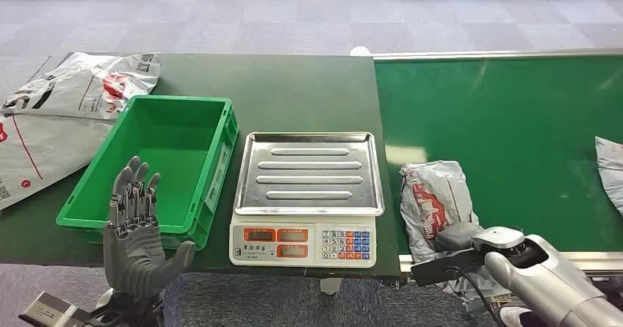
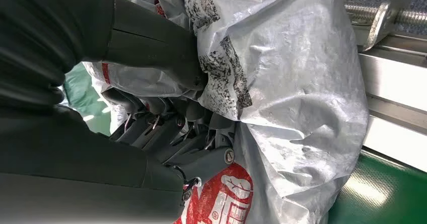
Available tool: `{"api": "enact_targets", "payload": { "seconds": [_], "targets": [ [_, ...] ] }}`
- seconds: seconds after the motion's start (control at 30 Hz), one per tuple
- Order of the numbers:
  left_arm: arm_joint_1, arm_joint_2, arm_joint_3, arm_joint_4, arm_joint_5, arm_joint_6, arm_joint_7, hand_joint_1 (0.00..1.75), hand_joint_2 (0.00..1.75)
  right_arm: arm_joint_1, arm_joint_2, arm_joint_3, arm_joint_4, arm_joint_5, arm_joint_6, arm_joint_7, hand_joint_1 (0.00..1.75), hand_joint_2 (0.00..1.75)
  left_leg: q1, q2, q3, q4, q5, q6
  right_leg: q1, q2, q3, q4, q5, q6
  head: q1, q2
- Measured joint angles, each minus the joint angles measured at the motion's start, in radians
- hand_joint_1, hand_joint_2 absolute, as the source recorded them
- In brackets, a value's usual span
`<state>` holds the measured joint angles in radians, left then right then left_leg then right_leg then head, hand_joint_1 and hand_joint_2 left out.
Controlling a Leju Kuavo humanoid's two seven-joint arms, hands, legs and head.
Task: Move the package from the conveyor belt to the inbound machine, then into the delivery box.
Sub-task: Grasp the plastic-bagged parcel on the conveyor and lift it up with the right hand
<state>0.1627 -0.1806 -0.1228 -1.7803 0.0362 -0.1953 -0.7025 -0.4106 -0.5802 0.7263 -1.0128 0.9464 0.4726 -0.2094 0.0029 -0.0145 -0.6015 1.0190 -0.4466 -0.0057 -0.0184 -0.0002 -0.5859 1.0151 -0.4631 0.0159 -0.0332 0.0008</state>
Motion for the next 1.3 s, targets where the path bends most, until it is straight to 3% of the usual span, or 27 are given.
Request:
{"api": "enact_targets", "payload": {
  "seconds": [0.83, 0.9, 1.0, 1.07, 1.17, 1.3],
  "targets": [
    [0.0, 0.002, 0.0, 0.0, 0.0, 0.0, 0.0, 0.0, 1.75, 0.001, 0.002, -0.001, -0.003, 0.01, -0.009, 0.009, 1.75, 1.75, 0.0, 0.0, -0.003, 0.0, 0.0, 0.0, 0.0, 0.0, 0.001, 0.0, 0.0, 0.0, 0.0, 0.0],
    [0.006, -0.004, 0.001, -0.005, -0.004, -0.002, 0.0, 0.0, 1.75, -0.003, 0.037, -0.017, -0.065, 0.103, -0.067, 0.096, 1.75, 1.75, 0.0, 0.0, -0.009, -0.001, 0.0, -0.001, 0.001, 0.0, 0.002, 0.001, 0.001, -0.001, 0.002, 0.0],
    [0.016, -0.022, 0.005, -0.019, -0.019, -0.014, 0.0, 0.0, 1.75, -0.058, 0.156, -0.104, -0.279, 0.442, -0.304, 0.414, 1.75, 1.75, -0.002, 0.013, -0.011, -0.001, 0.001, -0.005, -0.001, 0.014, -0.013, 0.004, 0.005, -0.005, 0.002, 0.0],
    [0.019, -0.034, 0.005, -0.025, -0.025, -0.021, 0.0, 0.0, 1.75, -0.126, 0.226, -0.169, -0.396, 0.618, -0.45, 0.566, 1.75, 1.75, -0.002, 0.015, -0.008, -0.001, 0.005, -0.003, -0.002, 0.014, -0.017, 0.004, 0.006, -0.005, -0.001, 0.0],
    [0.028, -0.043, 0.007, -0.031, -0.029, -0.024, 0.0, 0.0, 1.75, -0.163, 0.267, -0.226, -0.494, 0.641, -0.511, 0.575, 1.75, 1.75, 0.003, -0.001, -0.005, -0.001, 0.007, -0.006, 0.004, -0.001, -0.008, 0.002, 0.003, -0.007, -0.001, 0.0],
    [0.03, -0.047, 0.008, -0.034, -0.031, -0.03, 0.0, 0.0, 1.75, -0.141, 0.291, -0.263, -0.55, 0.627, -0.542, 0.562, 1.75, 1.75, 0.003, -0.003, -0.007, -0.001, 0.006, -0.005, 0.003, -0.003, -0.008, 0.002, 0.003, -0.006, 0.0, 0.0]
  ]
}}
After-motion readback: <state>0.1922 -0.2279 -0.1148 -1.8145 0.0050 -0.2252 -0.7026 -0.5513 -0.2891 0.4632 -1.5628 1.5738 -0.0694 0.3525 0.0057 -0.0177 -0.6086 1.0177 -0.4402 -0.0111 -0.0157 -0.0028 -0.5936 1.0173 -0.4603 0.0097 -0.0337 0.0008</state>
